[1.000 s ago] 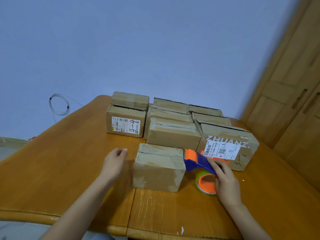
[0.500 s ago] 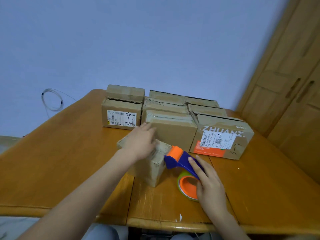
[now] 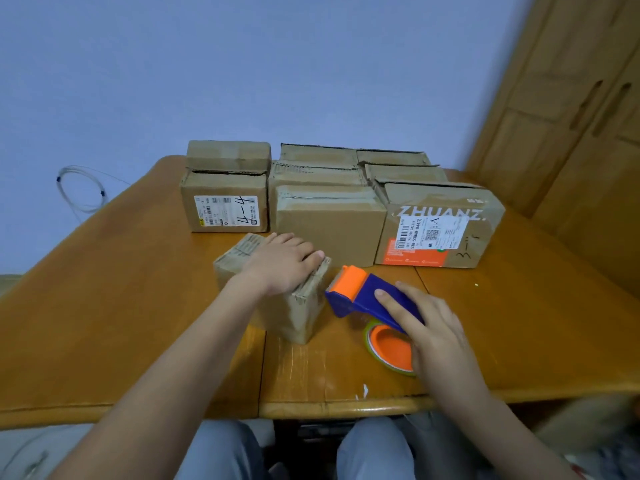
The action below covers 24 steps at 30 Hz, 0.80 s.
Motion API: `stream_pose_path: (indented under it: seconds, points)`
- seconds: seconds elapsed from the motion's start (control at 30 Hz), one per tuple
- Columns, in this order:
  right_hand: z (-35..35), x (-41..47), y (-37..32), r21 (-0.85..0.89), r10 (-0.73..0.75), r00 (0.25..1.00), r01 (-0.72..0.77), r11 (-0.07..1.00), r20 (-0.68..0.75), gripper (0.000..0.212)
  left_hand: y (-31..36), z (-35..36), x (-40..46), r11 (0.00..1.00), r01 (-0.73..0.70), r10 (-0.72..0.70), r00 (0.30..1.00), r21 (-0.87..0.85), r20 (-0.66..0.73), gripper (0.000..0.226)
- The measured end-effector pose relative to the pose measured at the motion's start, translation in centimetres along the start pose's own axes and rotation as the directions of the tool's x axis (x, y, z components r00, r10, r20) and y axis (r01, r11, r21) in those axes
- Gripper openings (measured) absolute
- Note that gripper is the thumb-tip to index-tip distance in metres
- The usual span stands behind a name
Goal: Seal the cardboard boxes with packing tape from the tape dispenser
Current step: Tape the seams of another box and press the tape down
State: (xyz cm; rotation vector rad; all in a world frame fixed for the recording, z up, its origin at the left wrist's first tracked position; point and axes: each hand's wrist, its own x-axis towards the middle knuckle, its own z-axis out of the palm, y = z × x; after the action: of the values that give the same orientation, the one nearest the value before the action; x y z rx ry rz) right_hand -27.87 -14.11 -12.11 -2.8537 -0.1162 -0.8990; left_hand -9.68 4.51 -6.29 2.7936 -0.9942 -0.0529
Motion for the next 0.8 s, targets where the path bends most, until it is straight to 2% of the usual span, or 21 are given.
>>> stream_pose_path:
  seconds: [0.2, 0.37, 0.5, 0.57, 0.67, 0.8]
  points:
    - [-1.5, -1.9, 1.0, -0.119, 0.045, 0.992, -0.031, 0.992, 0.12, 0.108, -0.1, 0.0, -0.1, 1.0, -0.02, 0.019, 1.0, 0.022, 0.005, 0.052]
    - [-0.5, 1.3, -0.3, -0.227, -0.062, 0.98, 0.104, 0.968, 0.187, 0.097, -0.2, -0.1, 0.0, 1.0, -0.027, 0.027, 1.0, 0.016, -0.01, 0.056]
    - [-0.8, 3.5, -0.5, -0.264, -0.075, 0.951, 0.158, 0.951, 0.299, 0.092, 0.0, -0.5, -0.5, 1.0, -0.022, 0.023, 0.999, -0.021, 0.039, 0.097]
    - [-2.0, 4.5, -1.3, -0.263, -0.102, 0.926, 0.207, 0.942, 0.364, 0.082, 0.2, -0.6, -0.6, 1.0, -0.019, 0.019, 0.998, 0.007, 0.065, 0.102]
    - [-3.6, 6.2, -2.0, -0.281, -0.08, 0.865, 0.247, 0.928, 0.496, 0.06, 0.4, -0.5, -0.5, 0.999, -0.021, 0.019, 0.997, 0.03, 0.078, 0.095]
    - [-4.3, 9.0, -3.2, -0.36, -0.123, 0.842, 0.351, 0.864, 0.525, 0.045, 0.6, -0.7, -0.5, 1.0, -0.015, 0.015, 0.995, 0.001, 0.097, 0.095]
